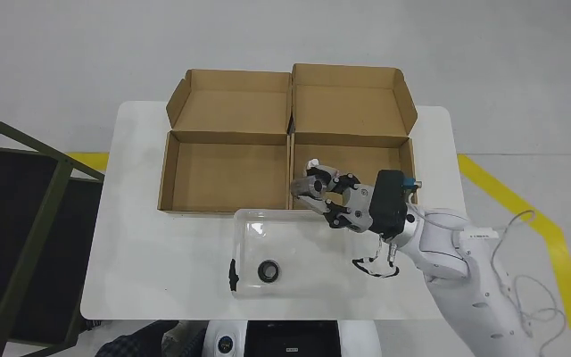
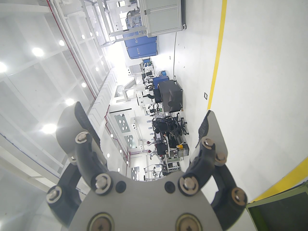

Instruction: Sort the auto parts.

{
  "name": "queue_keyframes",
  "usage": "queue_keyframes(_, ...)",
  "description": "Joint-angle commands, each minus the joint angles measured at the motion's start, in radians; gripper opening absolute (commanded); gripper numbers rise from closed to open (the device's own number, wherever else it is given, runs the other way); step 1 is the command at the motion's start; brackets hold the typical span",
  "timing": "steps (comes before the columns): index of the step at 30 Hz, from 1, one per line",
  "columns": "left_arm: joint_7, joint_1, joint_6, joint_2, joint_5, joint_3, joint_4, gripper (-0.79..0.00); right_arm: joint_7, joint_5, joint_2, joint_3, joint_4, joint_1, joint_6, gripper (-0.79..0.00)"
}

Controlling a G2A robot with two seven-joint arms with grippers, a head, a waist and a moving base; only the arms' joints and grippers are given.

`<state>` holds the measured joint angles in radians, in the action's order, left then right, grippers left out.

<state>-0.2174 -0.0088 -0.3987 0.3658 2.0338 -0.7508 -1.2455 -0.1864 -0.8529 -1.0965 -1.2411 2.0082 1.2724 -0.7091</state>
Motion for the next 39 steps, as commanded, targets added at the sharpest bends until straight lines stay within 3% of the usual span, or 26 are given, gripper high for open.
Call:
queue_keyframes(1, 0.0, 0.0, 0.0, 0.0, 0.0, 0.0, 0.0, 0.0, 0.0, 0.0, 0.0, 0.0, 0.0, 0.0, 0.0, -0.785)
queue_keyframes(13, 0.0, 0.0, 0.0, 0.0, 0.0, 0.0, 0.0, 0.0, -0.038, 0.006, -0.015, 0.095, -0.053, -0.059, 0.042, -0.785)
queue_keyframes(24, 0.0, 0.0, 0.0, 0.0, 0.0, 0.0, 0.0, 0.0, -0.127, -0.041, -0.065, 0.31, -0.251, -0.248, 0.123, -0.785)
queue_keyframes(39, 0.0, 0.0, 0.0, 0.0, 0.0, 0.0, 0.0, 0.0, -0.179, -0.1, -0.138, 0.471, -0.434, -0.441, 0.229, -0.785)
